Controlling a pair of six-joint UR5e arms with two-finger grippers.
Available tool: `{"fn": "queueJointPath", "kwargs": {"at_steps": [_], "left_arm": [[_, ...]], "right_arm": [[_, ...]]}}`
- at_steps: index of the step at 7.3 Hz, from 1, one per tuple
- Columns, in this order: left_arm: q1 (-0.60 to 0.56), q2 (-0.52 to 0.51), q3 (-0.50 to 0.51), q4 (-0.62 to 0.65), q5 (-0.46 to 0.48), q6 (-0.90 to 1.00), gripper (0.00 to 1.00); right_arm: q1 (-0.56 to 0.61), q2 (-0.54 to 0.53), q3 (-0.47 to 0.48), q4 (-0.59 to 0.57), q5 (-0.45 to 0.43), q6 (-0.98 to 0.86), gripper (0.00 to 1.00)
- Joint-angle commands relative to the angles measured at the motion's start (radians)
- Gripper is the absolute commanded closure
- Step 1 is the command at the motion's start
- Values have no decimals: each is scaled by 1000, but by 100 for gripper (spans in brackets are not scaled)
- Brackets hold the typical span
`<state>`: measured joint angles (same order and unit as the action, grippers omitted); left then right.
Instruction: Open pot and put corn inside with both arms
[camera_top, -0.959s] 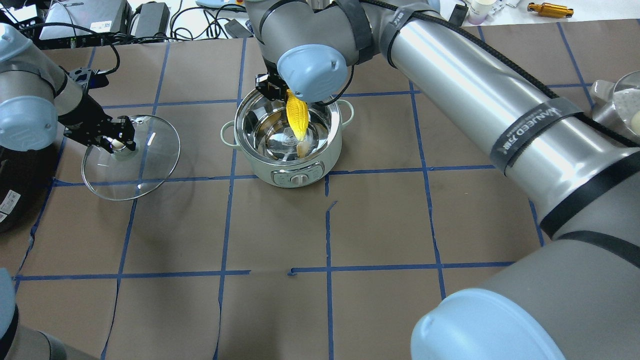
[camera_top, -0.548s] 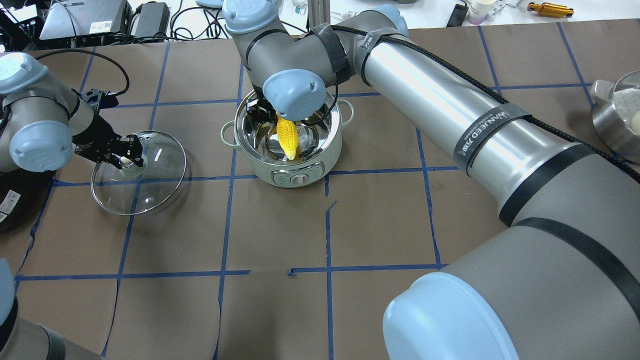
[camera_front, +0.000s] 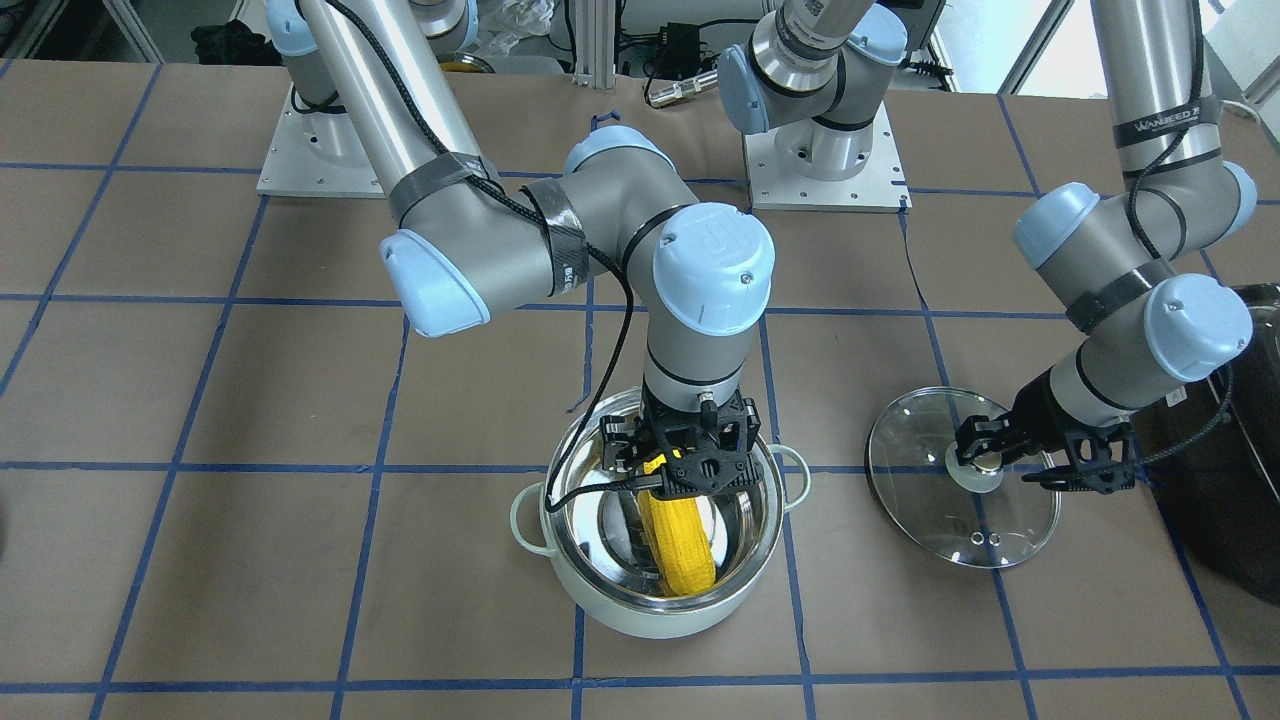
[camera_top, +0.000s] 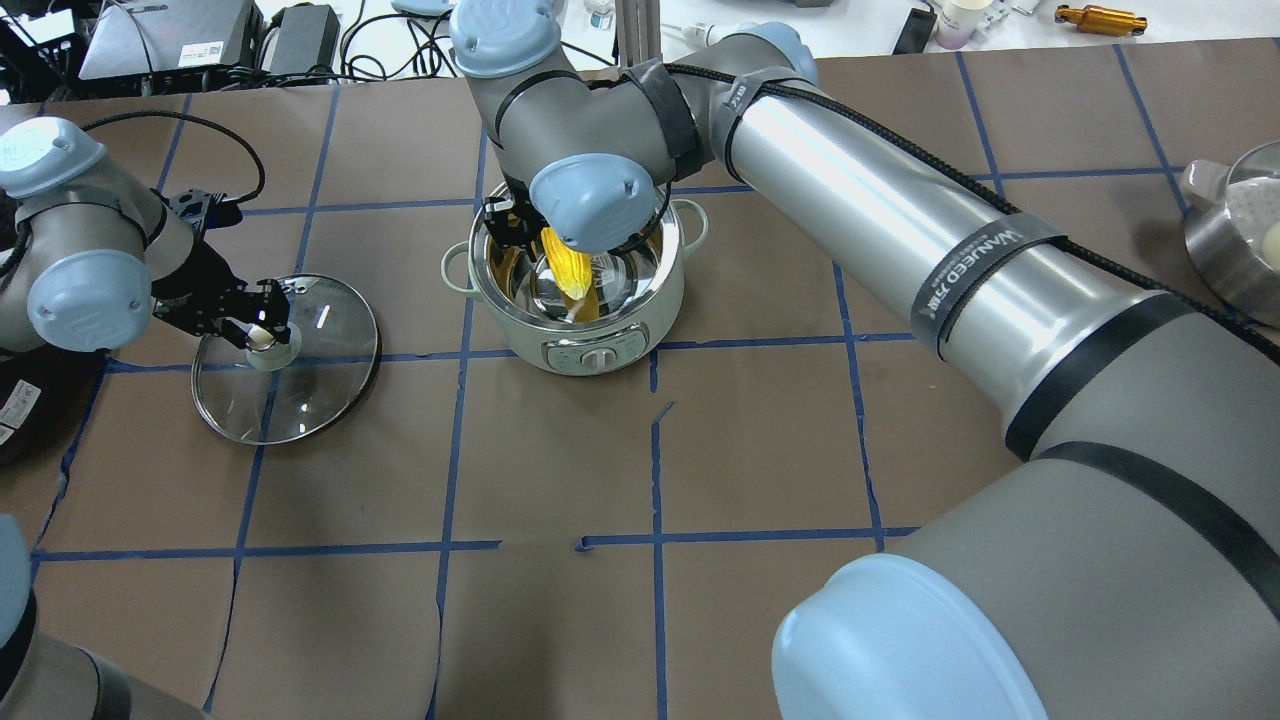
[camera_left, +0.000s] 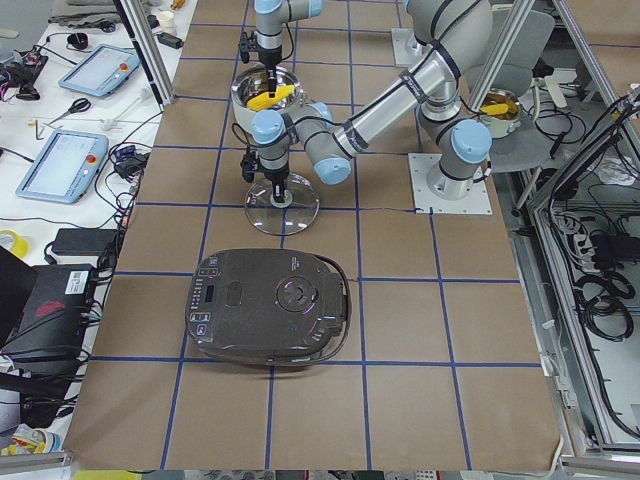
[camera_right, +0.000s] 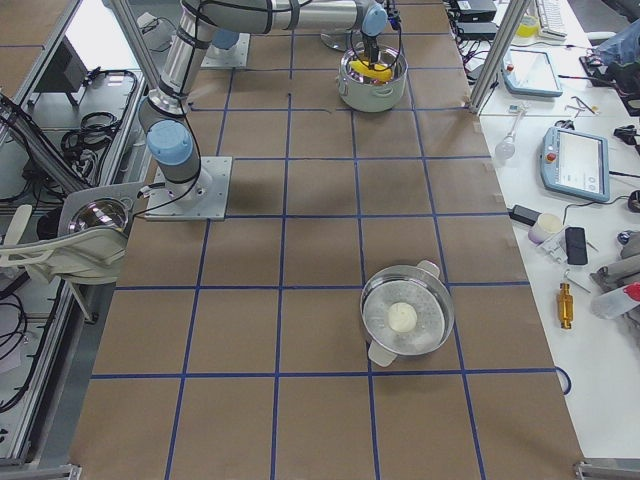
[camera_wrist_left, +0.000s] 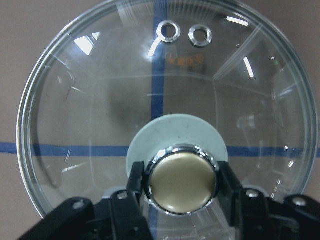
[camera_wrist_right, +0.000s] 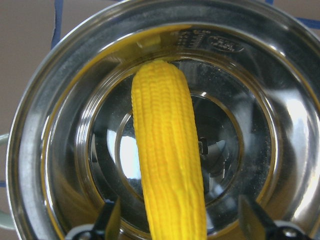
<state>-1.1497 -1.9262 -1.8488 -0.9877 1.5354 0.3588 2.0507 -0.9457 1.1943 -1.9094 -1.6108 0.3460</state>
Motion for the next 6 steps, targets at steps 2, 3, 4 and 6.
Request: {"fn": "queueJointPath", "kwargs": {"at_steps": [2, 3, 4, 6], "left_arm": [[-19, 44, 58, -61, 3, -27, 17], [-44, 64, 139, -151, -6, -105, 17], [-109, 93, 213, -246, -4, -172, 17], [-265, 154, 276, -341, 8, -283, 18]], "right_arm": [[-106, -137, 7, 126, 9, -4, 0], [-189, -200, 7, 224, 31, -16, 0], [-257, -267, 10, 299, 23, -107, 0], [-395, -375, 45, 447, 14, -253, 0]]}}
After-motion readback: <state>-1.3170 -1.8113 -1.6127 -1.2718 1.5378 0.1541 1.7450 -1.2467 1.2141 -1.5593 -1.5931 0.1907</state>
